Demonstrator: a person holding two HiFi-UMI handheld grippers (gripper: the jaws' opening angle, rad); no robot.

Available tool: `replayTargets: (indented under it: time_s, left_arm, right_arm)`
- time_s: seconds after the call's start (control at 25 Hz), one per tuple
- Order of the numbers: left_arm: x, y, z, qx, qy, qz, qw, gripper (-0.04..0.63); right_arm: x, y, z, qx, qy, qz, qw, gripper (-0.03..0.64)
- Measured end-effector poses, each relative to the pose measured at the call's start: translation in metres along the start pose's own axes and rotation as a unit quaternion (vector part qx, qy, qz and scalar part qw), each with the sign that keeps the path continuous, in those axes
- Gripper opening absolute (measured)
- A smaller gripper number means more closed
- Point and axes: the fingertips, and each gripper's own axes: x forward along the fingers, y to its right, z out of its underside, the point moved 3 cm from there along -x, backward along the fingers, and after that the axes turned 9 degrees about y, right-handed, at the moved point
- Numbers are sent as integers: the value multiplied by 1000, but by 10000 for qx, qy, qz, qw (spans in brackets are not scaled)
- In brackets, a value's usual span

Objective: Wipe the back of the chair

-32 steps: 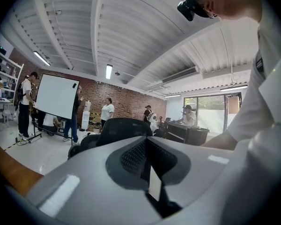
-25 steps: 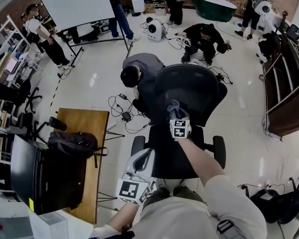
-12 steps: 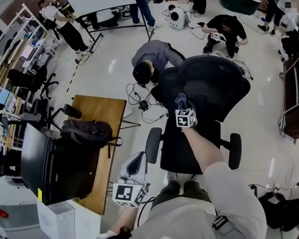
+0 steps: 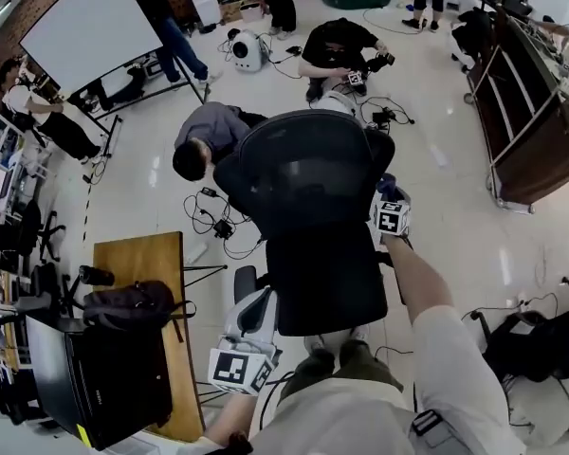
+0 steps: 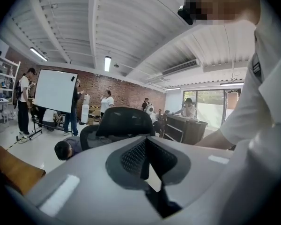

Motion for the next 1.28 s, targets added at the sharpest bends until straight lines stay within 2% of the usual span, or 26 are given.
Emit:
replayTargets:
  time_s: [0.08,0.16,0.24,0.36,0.48,0.56,0.6,0.68,0.72,0.8,0.92,1.0,1.12,1.2,1.28]
  left_arm:
    - [4,3,1,-15,-13,39,10000,52]
    - [1,1,2,-15,-11,-60,10000,52]
    - [-5,-2,1,16,9,-223,9997,52]
    - [-13,-8,-3,96,63,-475,9988,52]
    - [-15,-21,-4,87,-31,-802,9967,52]
    - [7,-49,-10,44,-241,-1056,9941,52]
    - [31,-73,-13,39,-317,-1139,9930,52]
    - [73,-119,-18,49,-371,-1256,9914,52]
    - [79,-133,-19,52,-377,-1322,9905,52]
    - [64,-141,-17,49,-383,-1452,9886,52]
    - [55,-143,-5,-2,-395,-1418,9891,52]
    - [78,-153,-5,-72,-422,-1284,9908,52]
    - [105,-151,-9,-178,-377,-992,9942,52]
    - [118,-140,-7,-226,-306,-728,9966,52]
    - [130,-126,-1,-244,-279,-471,9982,52]
  right_arm:
    - [-4,-4,-9,94,135,-157,9997,51]
    - [-12,-36,-9,245,278,-442,9983,51]
    - [-23,-93,-3,328,385,-942,9943,51]
    - [-39,-203,2,238,459,-1851,9814,51]
    - [-37,-307,20,64,201,-2518,9675,51]
    - [-7,-360,27,27,-134,-2778,9605,51]
    - [24,-378,16,21,-182,-2825,9591,51]
    - [87,-398,-10,-9,-244,-2827,9589,51]
    - [102,-404,-17,-29,-253,-2816,9592,51]
    - [101,-403,-18,-26,-208,-2754,9611,51]
    - [101,-358,12,62,-429,-2431,9690,51]
    - [116,-308,14,200,-476,-2046,9775,51]
    - [126,-207,22,525,-664,-1184,9894,51]
    - [125,-134,32,750,-840,-543,9922,51]
    - [121,-79,41,1070,-992,-61,9893,51]
